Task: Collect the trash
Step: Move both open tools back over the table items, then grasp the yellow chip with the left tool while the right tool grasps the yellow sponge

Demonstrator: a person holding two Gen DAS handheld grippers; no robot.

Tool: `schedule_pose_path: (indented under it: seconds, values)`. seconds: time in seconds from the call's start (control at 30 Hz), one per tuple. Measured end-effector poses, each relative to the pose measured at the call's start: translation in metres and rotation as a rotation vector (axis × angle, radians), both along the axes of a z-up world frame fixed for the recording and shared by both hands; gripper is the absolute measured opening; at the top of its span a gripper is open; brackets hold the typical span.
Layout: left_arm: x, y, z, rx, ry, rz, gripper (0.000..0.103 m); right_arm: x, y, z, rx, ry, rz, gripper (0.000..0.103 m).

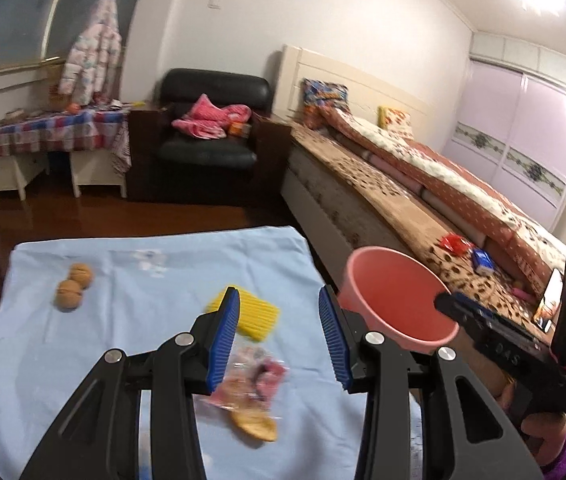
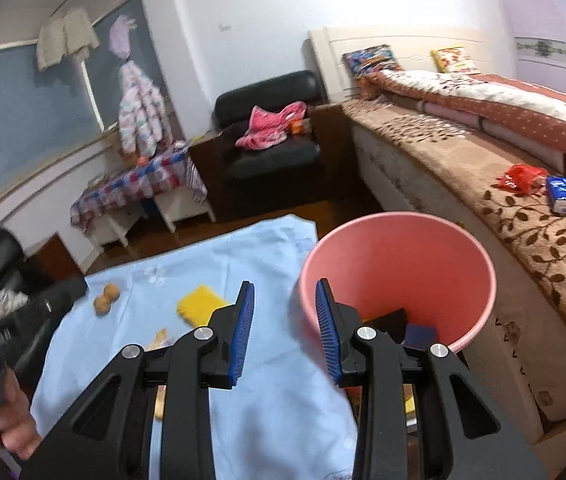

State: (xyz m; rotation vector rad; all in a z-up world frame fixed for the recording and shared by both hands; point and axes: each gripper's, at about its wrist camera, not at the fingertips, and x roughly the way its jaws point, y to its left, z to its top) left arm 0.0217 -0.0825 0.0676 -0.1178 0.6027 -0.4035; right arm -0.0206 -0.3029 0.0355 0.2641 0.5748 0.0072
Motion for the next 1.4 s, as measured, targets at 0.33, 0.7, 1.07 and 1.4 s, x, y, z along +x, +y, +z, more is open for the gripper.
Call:
schedule_pose_path:
  seconds: [0.33, 0.7, 1.07, 1.4]
  values:
    - [-0.001, 0.055, -0.017, 0.014, 0.007, 0.098, 0.040, 0.006, 0.022, -0.015, 0.080, 0.058, 0.099, 0.032]
    - [0.036, 0.051, -0.087, 0.102, 0.237, 0.107, 0.021, 0.017, 0.051, -0.033, 0.075, 0.124, 0.211, 0.032]
    - [0.063, 0.024, -0.124, 0.157, 0.355, 0.081, 0.030, 0.037, 0.058, -0.048, 0.078, 0.182, 0.240, 0.032]
    - [0.060, 0.035, -0.125, 0.127, 0.327, 0.087, 0.004, 0.083, 0.070, -0.049, 0.027, 0.229, 0.315, 0.032]
